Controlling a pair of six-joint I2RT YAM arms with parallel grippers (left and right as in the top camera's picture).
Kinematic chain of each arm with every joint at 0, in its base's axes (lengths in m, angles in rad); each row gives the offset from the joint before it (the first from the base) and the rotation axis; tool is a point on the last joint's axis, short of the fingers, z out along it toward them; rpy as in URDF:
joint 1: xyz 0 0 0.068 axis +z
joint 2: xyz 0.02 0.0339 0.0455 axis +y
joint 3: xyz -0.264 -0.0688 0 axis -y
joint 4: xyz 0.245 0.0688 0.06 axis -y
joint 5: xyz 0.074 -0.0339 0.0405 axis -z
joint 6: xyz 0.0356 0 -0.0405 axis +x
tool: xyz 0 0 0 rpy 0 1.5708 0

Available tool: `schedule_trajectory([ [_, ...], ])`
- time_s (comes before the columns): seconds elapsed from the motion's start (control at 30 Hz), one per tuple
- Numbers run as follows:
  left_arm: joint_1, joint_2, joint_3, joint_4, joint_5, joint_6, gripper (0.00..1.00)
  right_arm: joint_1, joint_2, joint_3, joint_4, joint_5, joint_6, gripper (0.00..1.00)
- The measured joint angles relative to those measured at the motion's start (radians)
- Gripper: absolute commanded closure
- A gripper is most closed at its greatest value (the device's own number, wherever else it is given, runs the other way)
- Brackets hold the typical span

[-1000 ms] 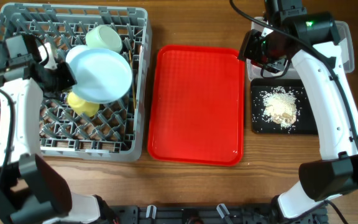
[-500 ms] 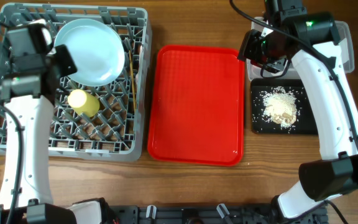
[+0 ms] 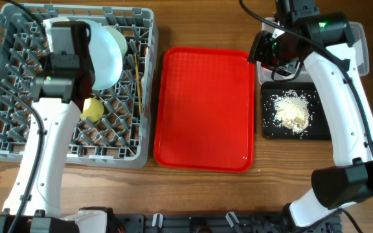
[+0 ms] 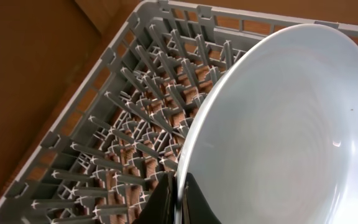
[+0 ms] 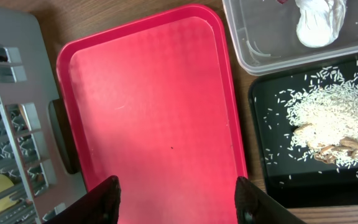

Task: Sort waste into correct bins and load items into the dishwasher rack
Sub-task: 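Grasp the plate in the rack with the left gripper and stand it upright, then release the plate and pull the left arm back from the rack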

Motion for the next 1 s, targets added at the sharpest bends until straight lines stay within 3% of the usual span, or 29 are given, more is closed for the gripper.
schedule_trajectory([
  [0.27,-0.034,0.052,0.0,-0.015,-0.08,0.0,0.96,0.0,0.0,0.0,0.0,-0.003,0.0,0.4],
  [0.83,-0.066,0.125,0.0,-0.034,-0.101,0.0,0.96,0.0,0.0,0.0,0.0,-0.003,0.0,0.41],
  [0.87,-0.076,0.129,0.0,-0.035,-0.106,0.0,0.9,0.0,0.0,0.0,0.0,-0.003,0.0,0.4],
  [0.93,-0.087,0.133,0.0,-0.035,-0.112,0.003,0.65,0.0,0.0,0.0,0.0,-0.003,0.0,0.4],
  [0.97,-0.093,0.135,0.0,-0.034,-0.111,0.003,0.41,0.0,0.0,0.0,0.0,-0.003,0.0,0.4],
  [1.0,-0.107,0.138,0.0,-0.034,-0.111,0.001,0.31,0.0,0.0,0.0,0.0,-0.003,0.0,0.4],
])
